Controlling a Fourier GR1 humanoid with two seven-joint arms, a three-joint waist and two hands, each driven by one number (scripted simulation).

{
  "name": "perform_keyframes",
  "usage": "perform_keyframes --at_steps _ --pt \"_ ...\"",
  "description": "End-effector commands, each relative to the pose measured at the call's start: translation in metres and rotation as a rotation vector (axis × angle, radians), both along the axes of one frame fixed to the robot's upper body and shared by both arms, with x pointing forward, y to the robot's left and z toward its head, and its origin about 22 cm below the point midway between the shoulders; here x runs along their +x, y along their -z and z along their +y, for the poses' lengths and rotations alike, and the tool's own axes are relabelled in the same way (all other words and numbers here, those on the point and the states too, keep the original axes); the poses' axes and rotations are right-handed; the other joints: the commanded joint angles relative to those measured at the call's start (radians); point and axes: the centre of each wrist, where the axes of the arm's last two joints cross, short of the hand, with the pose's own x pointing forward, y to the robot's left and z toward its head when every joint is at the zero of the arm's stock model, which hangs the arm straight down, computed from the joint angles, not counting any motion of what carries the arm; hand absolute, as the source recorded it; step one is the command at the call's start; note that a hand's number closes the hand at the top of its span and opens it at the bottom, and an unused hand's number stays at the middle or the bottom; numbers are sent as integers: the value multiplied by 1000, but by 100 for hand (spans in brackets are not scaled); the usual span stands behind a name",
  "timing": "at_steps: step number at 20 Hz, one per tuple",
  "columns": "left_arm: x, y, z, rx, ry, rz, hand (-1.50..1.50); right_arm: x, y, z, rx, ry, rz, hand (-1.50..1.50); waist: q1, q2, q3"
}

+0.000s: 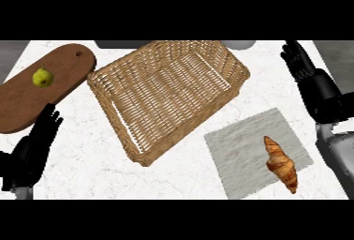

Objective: Pick the croissant from the placemat and place it in the basket

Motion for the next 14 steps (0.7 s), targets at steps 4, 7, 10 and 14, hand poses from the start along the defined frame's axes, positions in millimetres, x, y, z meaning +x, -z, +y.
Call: perform_keyframes --at_steps 4,7,10,14 --pt "-14 12 27 230 -68 180 0 -45 -17 59 172 -271 -559 150 -65 -38 21" --pt "-20 22 28 200 -50 230 0 -49 -54 94 632 -229 -743 150 -58 -62 89" --pt "-33 31 46 303 -113 338 0 -65 -43 69 -91 -272 -1003 -150 -142 -64 10" --pt "-48 40 50 285 -170 385 0 -72 -26 27 -104 273 -1100 -150 -250 -77 25"
